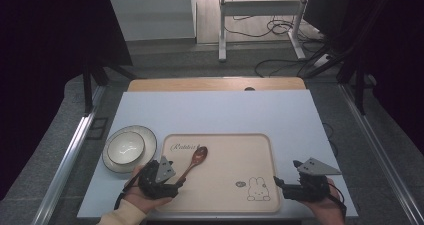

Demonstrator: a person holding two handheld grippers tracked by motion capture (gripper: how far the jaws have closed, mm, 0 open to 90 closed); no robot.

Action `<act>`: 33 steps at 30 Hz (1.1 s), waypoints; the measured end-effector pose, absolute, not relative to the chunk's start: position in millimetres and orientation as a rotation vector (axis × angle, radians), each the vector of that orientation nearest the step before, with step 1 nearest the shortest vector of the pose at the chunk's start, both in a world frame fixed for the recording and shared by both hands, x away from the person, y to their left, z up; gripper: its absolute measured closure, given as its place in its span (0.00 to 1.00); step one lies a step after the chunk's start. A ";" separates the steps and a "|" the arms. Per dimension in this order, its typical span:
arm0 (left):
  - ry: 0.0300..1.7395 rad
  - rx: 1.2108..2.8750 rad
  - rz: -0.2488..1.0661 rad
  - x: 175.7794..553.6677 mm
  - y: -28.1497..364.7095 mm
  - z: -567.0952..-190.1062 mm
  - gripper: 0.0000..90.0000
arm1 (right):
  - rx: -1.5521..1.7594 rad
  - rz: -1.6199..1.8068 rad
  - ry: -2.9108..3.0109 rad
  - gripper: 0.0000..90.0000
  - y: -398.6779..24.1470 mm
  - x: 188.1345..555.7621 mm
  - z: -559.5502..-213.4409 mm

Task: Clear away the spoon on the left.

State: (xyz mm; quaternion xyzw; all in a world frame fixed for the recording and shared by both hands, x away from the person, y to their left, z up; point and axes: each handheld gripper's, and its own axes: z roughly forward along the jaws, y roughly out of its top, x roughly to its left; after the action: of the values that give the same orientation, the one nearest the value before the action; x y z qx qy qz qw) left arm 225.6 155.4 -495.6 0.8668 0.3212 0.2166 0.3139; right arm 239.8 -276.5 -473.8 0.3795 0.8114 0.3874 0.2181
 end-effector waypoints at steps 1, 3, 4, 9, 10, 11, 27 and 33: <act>0.850 2.271 0.575 225.4 156.9 -493.8 0.33 | 1.050 1.072 2.246 0.17 -276.5 239.8 -473.8; 0.861 2.230 0.588 224.1 160.0 -489.6 0.32 | 1.049 1.072 2.246 0.17 -276.6 239.7 -473.8; 0.864 2.212 0.595 223.4 161.3 -487.7 0.32 | 1.051 1.073 2.246 0.17 -276.5 239.7 -473.8; 0.874 2.148 0.620 218.6 169.0 -477.1 0.31 | 1.050 1.073 2.244 0.17 -276.6 239.6 -473.5; 0.880 2.134 0.624 217.2 171.3 -474.8 0.31 | 1.050 1.073 2.243 0.17 -276.6 239.6 -473.4; 0.886 2.122 0.629 216.0 173.1 -473.3 0.31 | 1.051 1.074 2.243 0.17 -276.7 239.5 -473.3; 1.023 1.996 0.647 200.0 211.6 -470.5 0.30 | 1.055 1.087 2.229 0.17 -278.9 240.7 -471.9; 1.022 2.001 0.643 201.2 211.8 -471.3 0.30 | 1.057 1.085 2.231 0.17 -278.1 241.4 -472.7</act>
State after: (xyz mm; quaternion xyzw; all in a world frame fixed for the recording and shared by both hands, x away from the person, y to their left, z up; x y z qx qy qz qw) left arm 201.2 211.8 -471.3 0.7878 0.4023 0.2534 0.3916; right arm 241.4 -278.1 -472.7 0.3824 0.8070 0.3924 0.2204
